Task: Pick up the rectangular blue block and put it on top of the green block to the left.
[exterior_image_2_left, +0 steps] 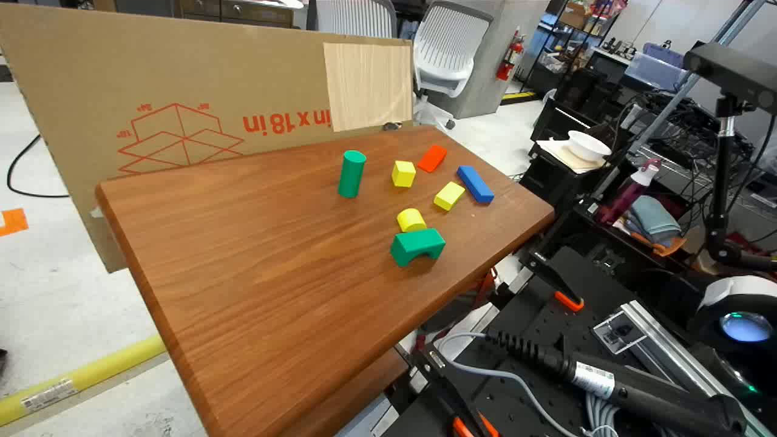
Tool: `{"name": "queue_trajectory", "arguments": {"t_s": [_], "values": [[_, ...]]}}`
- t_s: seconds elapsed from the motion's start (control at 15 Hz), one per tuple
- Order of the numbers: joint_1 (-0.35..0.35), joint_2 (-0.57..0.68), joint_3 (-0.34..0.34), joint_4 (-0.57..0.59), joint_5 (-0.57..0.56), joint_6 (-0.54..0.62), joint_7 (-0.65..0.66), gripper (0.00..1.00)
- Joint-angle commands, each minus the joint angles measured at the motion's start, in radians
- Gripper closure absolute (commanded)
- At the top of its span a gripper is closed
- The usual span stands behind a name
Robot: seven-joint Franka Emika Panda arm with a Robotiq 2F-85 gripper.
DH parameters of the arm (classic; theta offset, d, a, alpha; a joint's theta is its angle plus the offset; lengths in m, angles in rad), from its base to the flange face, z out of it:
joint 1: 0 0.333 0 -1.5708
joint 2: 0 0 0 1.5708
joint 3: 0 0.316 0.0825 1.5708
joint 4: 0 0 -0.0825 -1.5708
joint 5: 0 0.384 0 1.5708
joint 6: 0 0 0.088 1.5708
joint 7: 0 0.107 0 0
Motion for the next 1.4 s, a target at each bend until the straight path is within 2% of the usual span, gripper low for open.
{"name": "queue_trajectory", "arguments": {"t_s": [0.0, 0.67, 0.87, 1.07, 1.33], "values": [[0.008, 0.001, -0.006, 0.002, -0.003, -0.002, 0.004, 0.00], [0.003, 0.008, -0.002, -0.007, -0.010, 0.021, 0.021, 0.00], [-0.021, 0.020, -0.002, -0.048, -0.051, 0.129, 0.066, 0.00], [-0.065, 0.042, -0.009, -0.111, -0.133, 0.294, 0.147, 0.00], [-0.140, 0.124, -0.028, -0.186, -0.190, 0.487, 0.235, 0.00]]}}
